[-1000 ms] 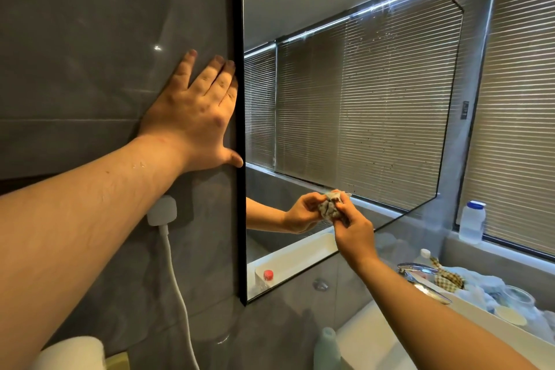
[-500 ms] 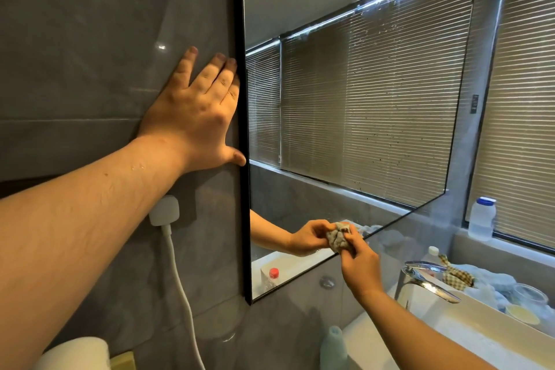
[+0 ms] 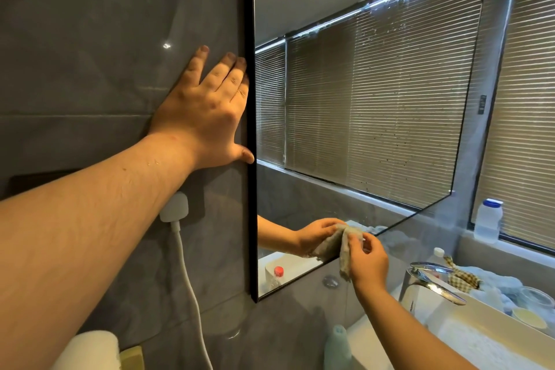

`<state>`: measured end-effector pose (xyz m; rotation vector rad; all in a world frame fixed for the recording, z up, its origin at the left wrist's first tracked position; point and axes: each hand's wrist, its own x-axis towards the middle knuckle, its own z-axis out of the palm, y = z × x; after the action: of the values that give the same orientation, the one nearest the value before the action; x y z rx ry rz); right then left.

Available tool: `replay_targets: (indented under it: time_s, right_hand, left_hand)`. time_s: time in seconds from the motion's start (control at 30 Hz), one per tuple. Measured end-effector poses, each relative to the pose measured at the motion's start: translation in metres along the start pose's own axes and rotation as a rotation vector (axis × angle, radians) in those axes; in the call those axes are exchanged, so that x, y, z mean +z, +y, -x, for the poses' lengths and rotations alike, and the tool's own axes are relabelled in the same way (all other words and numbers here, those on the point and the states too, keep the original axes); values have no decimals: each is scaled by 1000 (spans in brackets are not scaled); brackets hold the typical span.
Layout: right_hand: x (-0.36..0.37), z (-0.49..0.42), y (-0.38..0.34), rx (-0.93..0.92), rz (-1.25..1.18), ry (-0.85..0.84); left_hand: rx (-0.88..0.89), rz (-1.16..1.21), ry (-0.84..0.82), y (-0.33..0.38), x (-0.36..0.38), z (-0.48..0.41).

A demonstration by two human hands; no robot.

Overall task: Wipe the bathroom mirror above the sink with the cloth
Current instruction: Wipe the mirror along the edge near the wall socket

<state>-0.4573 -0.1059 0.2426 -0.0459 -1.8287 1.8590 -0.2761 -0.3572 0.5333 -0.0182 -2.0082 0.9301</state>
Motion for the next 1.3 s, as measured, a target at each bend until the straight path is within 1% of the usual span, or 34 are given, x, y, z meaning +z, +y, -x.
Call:
replay_targets:
  time_s: [0.03, 0.1, 0.23, 0.33, 0.47, 0.53, 0.67, 0.7, 0.77, 0.87, 0.93, 1.0, 1.07, 1.13, 1.23, 1.3]
  right_hand:
    - [4, -1, -2, 37, -30, 39]
    - [14, -3, -5, 54, -47, 101]
    - [31, 13, 2, 13, 37, 143]
    - [39, 44, 1, -96, 32, 94]
    - [45, 93, 10, -252, 23, -59]
    - [44, 109, 12, -325, 19, -105]
    - [34, 94, 6, -407, 25, -134]
    - [31, 82, 5, -411, 45, -131]
    - [27, 52, 2, -357, 65, -83]
    - [21, 12, -11, -189, 13, 8]
    - [19, 1, -21, -103, -24, 45]
    - [21, 5, -28, -75, -41, 73]
    - [27, 20, -30, -75, -45, 72]
    - [36, 45, -31, -129, -61, 35]
    - [47, 86, -36, -268, -69, -93]
    - [50, 104, -38, -298, -76, -160]
  left_hand:
    - [1, 1, 2, 0, 0, 0]
    - [6, 2, 14, 0, 1, 0]
    - [12, 15, 24, 0, 1, 0]
    - [10, 13, 26, 0, 1, 1]
    - [11, 12, 24, 0, 1, 0]
    - [11, 6, 22, 0, 1, 0]
    - [11, 10, 18, 0, 0, 0]
    - [12, 16, 18, 0, 0, 0]
    - [13, 23, 16, 0, 0, 0]
    - [16, 10, 7, 0, 1, 1]
    - [17, 7, 10, 0, 1, 0]
    - [18, 6, 16, 0, 2, 0]
    - [18, 3, 23, -1, 3, 0]
    - [20, 4, 23, -1, 2, 0]
    - [17, 7, 14, 0, 0, 0]
    - [12, 4, 13, 0, 0, 0]
